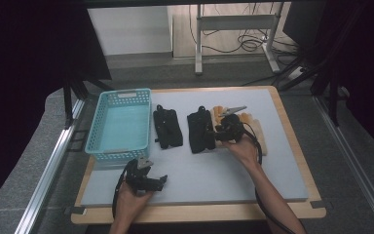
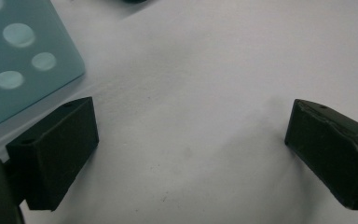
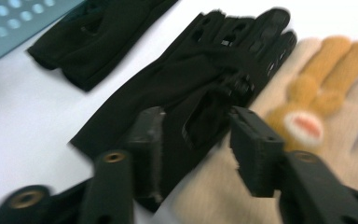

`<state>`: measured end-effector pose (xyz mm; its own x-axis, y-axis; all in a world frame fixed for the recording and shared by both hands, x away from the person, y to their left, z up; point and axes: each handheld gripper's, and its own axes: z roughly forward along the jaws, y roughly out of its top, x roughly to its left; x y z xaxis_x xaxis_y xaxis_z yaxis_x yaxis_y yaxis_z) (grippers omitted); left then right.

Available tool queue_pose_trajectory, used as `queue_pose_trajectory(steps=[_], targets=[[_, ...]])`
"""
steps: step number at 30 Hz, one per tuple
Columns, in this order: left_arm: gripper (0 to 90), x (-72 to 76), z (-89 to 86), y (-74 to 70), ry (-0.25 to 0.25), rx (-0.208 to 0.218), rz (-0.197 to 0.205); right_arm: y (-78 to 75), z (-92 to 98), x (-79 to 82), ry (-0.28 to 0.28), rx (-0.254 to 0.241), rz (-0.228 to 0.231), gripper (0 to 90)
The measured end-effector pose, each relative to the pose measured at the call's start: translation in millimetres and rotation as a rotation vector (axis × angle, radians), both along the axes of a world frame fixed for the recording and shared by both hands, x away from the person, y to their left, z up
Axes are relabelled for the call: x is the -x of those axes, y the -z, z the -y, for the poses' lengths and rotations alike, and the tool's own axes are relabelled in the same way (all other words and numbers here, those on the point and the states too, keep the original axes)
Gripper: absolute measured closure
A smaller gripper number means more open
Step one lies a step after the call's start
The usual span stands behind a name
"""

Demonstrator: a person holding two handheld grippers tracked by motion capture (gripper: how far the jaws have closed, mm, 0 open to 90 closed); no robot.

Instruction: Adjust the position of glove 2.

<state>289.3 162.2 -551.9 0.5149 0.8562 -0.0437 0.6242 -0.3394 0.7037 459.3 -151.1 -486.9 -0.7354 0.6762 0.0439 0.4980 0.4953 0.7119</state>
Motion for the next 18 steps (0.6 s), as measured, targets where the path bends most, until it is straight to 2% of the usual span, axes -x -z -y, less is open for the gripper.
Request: queue_pose_trajectory(steps=[5, 8, 9, 10, 11, 12, 13, 18], targets=[[3.1, 0.1, 0.0, 0.1, 0.0, 0.001, 0.001, -0.5, -10.1, -13.4, 0.007, 0.022, 0.028, 60.6], [3.2, 0.1, -0.2, 0.0, 0.001, -0.002, 0.0, 1.3, -21.4, -24.9, 0.029, 0.046, 0.026, 50.6], [3.1, 0.1, -0.2, 0.0, 0.001, -0.002, 0.0, 1.3, -21.4, -24.9, 0.029, 0.046, 0.026, 50.6], [3.2, 0.1, -0.1, 0.1, 0.0, -0.001, 0.001, 5.1, -28.6, -29.7, 0.048, 0.074, 0.028, 44.2], [3.2, 0.1, -0.1, 0.1, 0.0, -0.001, 0.001, 7.0, -31.1, -31.6, 0.054, 0.084, 0.026, 41.4], [3.2, 0.1, -0.1, 0.1, 0.0, -0.001, 0.001, 7.0, -31.1, -31.6, 0.054, 0.084, 0.026, 41.4], [3.2, 0.1, -0.1, 0.1, 0.0, -0.001, 0.001, 13.3, -37.4, -37.7, 0.073, 0.108, 0.021, 39.6], [3.2, 0.1, 0.1, 0.2, -0.001, 0.002, 0.001, 25.9, -47.5, -46.5, 0.075, 0.156, 0.005, 42.5]])
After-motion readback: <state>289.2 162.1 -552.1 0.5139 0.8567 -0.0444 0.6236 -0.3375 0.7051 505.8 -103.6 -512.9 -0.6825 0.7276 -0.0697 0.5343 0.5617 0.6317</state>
